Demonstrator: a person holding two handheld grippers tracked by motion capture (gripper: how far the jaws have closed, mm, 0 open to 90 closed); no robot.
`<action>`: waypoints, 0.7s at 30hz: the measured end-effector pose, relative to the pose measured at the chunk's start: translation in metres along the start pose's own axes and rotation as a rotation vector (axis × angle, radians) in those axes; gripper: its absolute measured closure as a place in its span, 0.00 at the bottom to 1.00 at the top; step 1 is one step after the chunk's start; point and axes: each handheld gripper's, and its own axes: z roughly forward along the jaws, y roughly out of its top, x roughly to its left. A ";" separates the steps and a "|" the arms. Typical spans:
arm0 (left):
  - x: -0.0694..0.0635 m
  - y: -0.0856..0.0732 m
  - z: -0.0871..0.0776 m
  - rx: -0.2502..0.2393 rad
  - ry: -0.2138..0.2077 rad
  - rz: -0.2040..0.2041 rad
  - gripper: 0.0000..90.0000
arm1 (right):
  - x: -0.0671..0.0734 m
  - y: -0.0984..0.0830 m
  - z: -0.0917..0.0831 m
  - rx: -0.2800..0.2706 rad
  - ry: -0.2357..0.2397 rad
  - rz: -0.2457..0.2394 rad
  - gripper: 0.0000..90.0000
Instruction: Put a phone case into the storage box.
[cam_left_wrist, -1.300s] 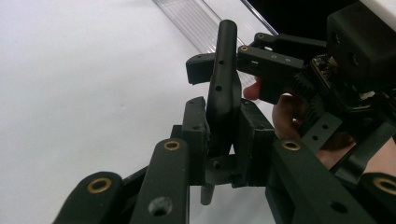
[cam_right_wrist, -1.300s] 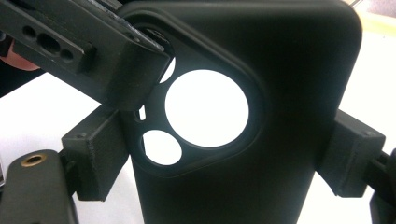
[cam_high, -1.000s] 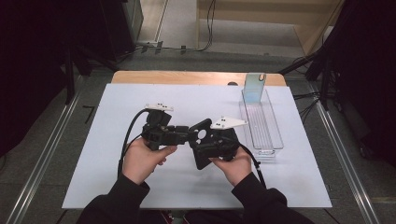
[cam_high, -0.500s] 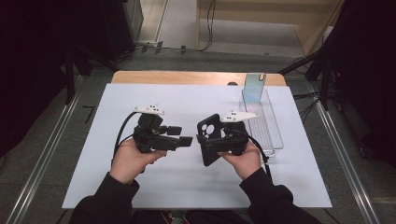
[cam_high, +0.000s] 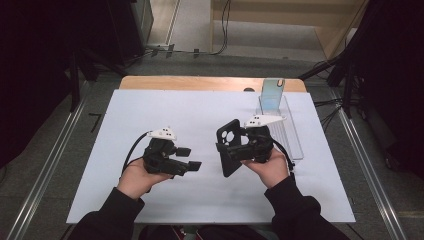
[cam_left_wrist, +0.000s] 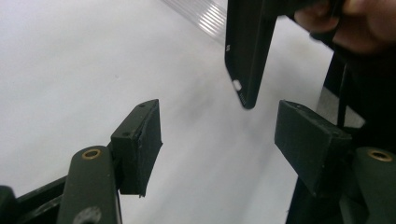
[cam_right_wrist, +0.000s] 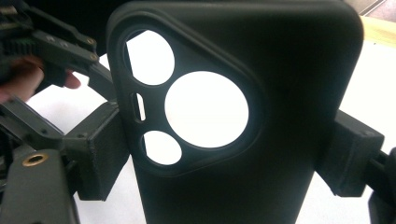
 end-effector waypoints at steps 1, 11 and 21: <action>0.001 -0.003 0.001 -0.001 0.002 0.006 0.36 | 0.000 0.000 -0.001 0.001 0.002 -0.001 0.15; 0.008 -0.028 0.001 -0.011 0.001 0.015 0.33 | -0.004 0.003 -0.007 0.002 0.009 -0.013 0.15; 0.014 -0.051 -0.009 -0.003 0.018 0.005 0.33 | -0.006 0.010 -0.016 0.003 0.022 -0.006 0.15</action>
